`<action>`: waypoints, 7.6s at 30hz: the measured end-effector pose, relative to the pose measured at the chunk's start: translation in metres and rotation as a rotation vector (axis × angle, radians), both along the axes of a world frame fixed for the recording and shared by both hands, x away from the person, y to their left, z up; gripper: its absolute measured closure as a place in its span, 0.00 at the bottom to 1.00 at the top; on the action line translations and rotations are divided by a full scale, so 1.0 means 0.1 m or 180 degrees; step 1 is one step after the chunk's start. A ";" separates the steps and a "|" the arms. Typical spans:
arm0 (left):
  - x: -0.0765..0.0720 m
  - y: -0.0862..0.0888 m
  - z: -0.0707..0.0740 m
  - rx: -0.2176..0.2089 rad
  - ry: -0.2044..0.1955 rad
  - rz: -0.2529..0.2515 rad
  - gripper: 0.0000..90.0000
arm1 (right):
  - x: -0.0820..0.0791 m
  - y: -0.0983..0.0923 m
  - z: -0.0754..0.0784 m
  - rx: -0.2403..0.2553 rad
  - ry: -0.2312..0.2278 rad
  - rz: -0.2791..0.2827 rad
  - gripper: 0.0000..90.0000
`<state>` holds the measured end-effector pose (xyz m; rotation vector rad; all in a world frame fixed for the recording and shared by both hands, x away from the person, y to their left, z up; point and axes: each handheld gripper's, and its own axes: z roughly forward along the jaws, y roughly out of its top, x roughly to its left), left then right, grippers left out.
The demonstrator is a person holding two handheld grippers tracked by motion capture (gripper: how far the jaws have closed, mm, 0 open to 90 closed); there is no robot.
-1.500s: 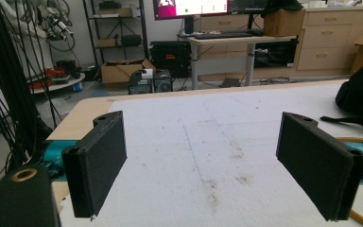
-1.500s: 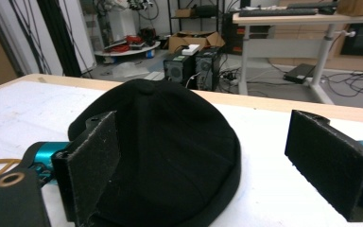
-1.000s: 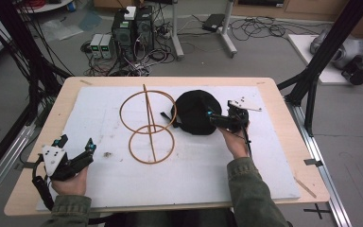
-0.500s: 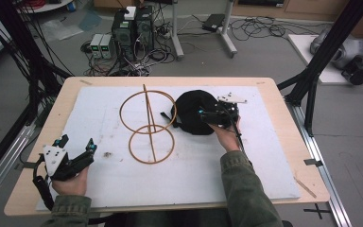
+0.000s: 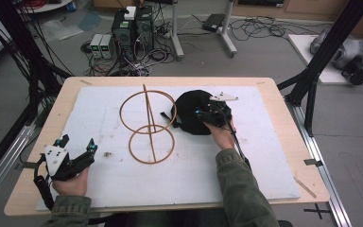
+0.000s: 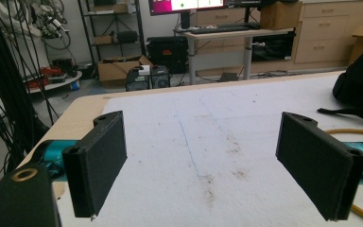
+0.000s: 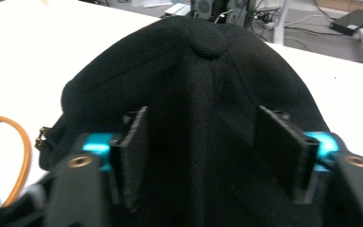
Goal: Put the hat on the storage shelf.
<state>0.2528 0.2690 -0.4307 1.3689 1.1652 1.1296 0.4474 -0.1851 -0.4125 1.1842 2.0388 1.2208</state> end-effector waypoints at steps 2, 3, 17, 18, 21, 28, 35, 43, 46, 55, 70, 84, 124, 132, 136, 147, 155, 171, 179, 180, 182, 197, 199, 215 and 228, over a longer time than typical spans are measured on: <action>0.00 0.00 0.00 0.0007 0.0017 0.0008 0.19 | 0.00 0.00 0.00 -0.0006 -0.0008 0.0025 0.55; 0.01 0.00 0.00 0.0002 0.0019 0.0005 0.19 | -0.01 0.00 0.01 -0.0012 -0.0021 0.0025 0.59; 0.00 0.00 0.00 -0.0001 0.0016 0.0007 0.19 | -0.02 -0.06 0.05 0.0121 -0.0031 -0.0156 0.96; 0.00 0.00 0.00 0.0002 0.0012 0.0007 0.19 | -0.03 -0.06 0.05 0.0130 -0.0023 -0.0171 0.96; 0.00 0.00 0.00 0.0009 0.0017 0.0005 0.20 | -0.04 -0.06 0.06 0.0123 -0.0032 -0.0189 0.96; 0.00 0.00 0.00 -0.0006 0.0015 0.0000 0.20 | -0.06 -0.08 0.06 0.0143 -0.0053 -0.0217 0.96; 0.00 0.00 0.00 -0.0007 0.0017 -0.0008 0.20 | -0.12 -0.11 0.15 0.0173 -0.0144 -0.0225 0.96; 0.00 0.00 0.00 -0.0007 0.0018 -0.0009 0.20 | -0.22 -0.16 0.27 0.0230 -0.0297 -0.0248 0.96; 0.00 0.00 0.00 -0.0006 0.0024 -0.0013 0.20 | -0.26 -0.18 0.33 0.0251 -0.0380 -0.0252 0.96; 0.01 -0.01 -0.01 -0.0003 0.0030 -0.0021 0.20 | -0.39 -0.29 0.49 0.0409 -0.0581 -0.0302 0.96; 0.01 0.00 -0.01 -0.0026 0.0022 -0.0031 0.20 | -0.57 -0.41 0.81 0.0772 -0.0958 -0.0370 0.96; 0.01 0.00 -0.01 -0.0029 0.0038 -0.0033 0.20 | -0.71 -0.41 1.06 0.0953 -0.1313 -0.0311 0.96; 0.01 0.01 -0.01 -0.0063 0.0062 -0.0037 0.20 | -1.07 -0.19 1.64 0.1921 -0.1765 0.0680 0.96; 0.01 0.02 -0.02 -0.0103 0.0058 -0.0019 0.20 | -1.16 -0.03 1.71 0.2031 -0.1729 0.0970 0.96; 0.01 0.02 -0.02 -0.0103 0.0057 -0.0021 0.20 | -1.17 0.05 1.70 0.2048 -0.1709 0.1075 0.96; 0.01 0.02 -0.02 -0.0104 0.0054 -0.0028 0.20 | -1.14 0.24 1.65 0.2011 -0.1632 0.1327 0.96; 0.01 0.02 -0.02 -0.0107 0.0054 -0.0034 0.20 | -1.11 0.37 1.58 0.2000 -0.1572 0.1487 0.96; 0.01 0.03 -0.02 -0.0105 0.0059 -0.0031 0.20 | -1.04 0.60 1.34 0.1985 -0.1332 0.1644 0.96; 0.01 0.03 -0.02 -0.0106 0.0060 -0.0032 0.20 | -1.02 0.70 1.29 0.1853 -0.1247 0.1673 0.96; 0.01 0.03 -0.02 -0.0109 0.0057 -0.0032 0.20 | -1.02 0.71 1.28 0.1832 -0.1238 0.1660 0.96; 0.01 0.03 -0.02 -0.0103 0.0061 -0.0031 0.20 | -1.01 0.73 1.26 0.1827 -0.1206 0.1666 0.96; 0.02 0.03 -0.03 -0.0104 0.0066 -0.0036 0.20 | -0.99 0.78 1.20 0.1675 -0.1097 0.1584 0.94; 0.02 0.03 -0.03 -0.0101 0.0073 -0.0035 0.20 | -0.99 0.78 1.20 0.1654 -0.1073 0.1568 0.92; 0.02 0.03 -0.03 -0.0105 0.0081 -0.0040 0.20 | -1.02 0.79 1.20 0.1530 -0.1048 0.1502 0.74; 0.02 0.03 -0.03 -0.0111 0.0073 -0.0039 0.20 | -1.09 0.70 1.24 0.1410 -0.1235 0.1230 0.22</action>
